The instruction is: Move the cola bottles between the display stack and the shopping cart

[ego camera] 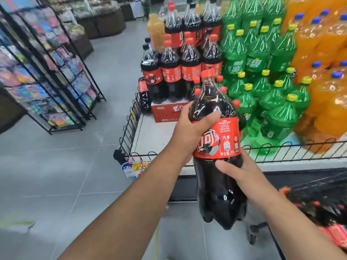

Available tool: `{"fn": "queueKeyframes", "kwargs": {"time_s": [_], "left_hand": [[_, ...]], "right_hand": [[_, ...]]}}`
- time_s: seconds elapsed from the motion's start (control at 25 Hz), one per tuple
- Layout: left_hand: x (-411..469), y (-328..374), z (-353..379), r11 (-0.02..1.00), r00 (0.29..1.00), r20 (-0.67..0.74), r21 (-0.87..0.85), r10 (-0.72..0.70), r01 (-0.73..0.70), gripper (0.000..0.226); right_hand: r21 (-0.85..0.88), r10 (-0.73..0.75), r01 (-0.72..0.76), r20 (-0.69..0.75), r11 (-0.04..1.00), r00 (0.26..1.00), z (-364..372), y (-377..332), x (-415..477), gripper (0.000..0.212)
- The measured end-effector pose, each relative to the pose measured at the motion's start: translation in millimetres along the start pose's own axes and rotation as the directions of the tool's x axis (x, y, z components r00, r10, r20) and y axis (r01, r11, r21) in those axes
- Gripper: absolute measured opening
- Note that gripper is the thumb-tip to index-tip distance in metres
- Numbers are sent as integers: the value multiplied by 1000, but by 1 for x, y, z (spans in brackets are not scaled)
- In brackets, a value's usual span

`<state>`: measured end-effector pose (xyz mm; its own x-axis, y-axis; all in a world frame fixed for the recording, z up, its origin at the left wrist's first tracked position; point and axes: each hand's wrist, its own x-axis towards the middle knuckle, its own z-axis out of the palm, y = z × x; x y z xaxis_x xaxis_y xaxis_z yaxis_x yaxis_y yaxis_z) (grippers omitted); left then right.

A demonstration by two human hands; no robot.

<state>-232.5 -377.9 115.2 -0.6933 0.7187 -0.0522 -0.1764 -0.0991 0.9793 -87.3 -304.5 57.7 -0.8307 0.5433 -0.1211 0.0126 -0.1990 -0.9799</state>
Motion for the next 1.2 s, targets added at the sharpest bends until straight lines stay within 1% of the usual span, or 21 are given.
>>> {"fn": "queueKeyframes", "kwargs": {"time_s": [0.08, 0.12, 0.24, 0.28, 0.36, 0.44, 0.6, 0.64, 0.68, 0.72, 0.76, 0.84, 0.88, 1.0, 1.12, 1.2], "left_hand": [[9, 9, -29, 1000, 1000, 10, 8, 7, -7, 58], [16, 12, -44, 1000, 1000, 17, 28, 9, -10, 60], [32, 22, -80, 991, 998, 58, 133, 6, -14, 87], [39, 25, -92, 987, 997, 79, 159, -1, -11, 92], [49, 33, -112, 980, 993, 116, 197, -36, 13, 91], [59, 39, -127, 972, 987, 133, 230, -87, 55, 82], [79, 47, -143, 941, 973, 151, 314, -177, 123, 40], [85, 49, -146, 934, 972, 137, 330, -190, 136, 33], [92, 50, -147, 931, 973, 120, 334, -195, 145, 32], [99, 53, -148, 934, 976, 105, 327, -190, 147, 35], [107, 53, -149, 937, 979, 90, 318, -183, 146, 44], [121, 55, -149, 941, 986, 62, 315, -155, 128, 70], [128, 56, -149, 944, 989, 51, 310, -138, 115, 77], [152, 60, -150, 955, 997, 12, 288, -73, 67, 76], [172, 62, -150, 951, 999, -9, 306, -33, 34, 91], [183, 62, -151, 950, 1000, -25, 312, 0, 8, 97]], "right_hand": [[8, -13, 13, 1, 1000, 1000, 27, 1, 15, 84], [13, -23, 23, 2, 1000, 1000, 40, 0, 22, 83], [33, -45, 45, -3, 998, 999, 69, 1, 41, 77], [35, -46, 47, -11, 998, 999, 79, 2, 47, 76], [33, -48, 49, -21, 998, 999, 95, 3, 58, 74], [25, -39, 39, -15, 999, 999, 105, 5, 71, 76], [-14, -25, 25, 5, 1000, 1000, 110, 8, 95, 82], [-26, -23, 24, 16, 999, 1000, 109, 9, 104, 84], [-32, -18, 19, 23, 999, 1000, 107, 10, 113, 84], [-32, -13, 14, 29, 999, 1000, 105, 10, 123, 81], [-32, -7, 8, 41, 999, 999, 104, 10, 134, 80], [-53, 5, -1, 73, 999, 997, 100, 10, 156, 85], [-64, 0, 5, 87, 998, 996, 99, 9, 167, 89], [-63, -13, 22, 143, 998, 990, 96, 4, 200, 93], [-53, -9, 21, 211, 998, 977, 90, -1, 229, 91], [-39, 6, 3, 231, 999, 973, 87, -3, 244, 90]]}}
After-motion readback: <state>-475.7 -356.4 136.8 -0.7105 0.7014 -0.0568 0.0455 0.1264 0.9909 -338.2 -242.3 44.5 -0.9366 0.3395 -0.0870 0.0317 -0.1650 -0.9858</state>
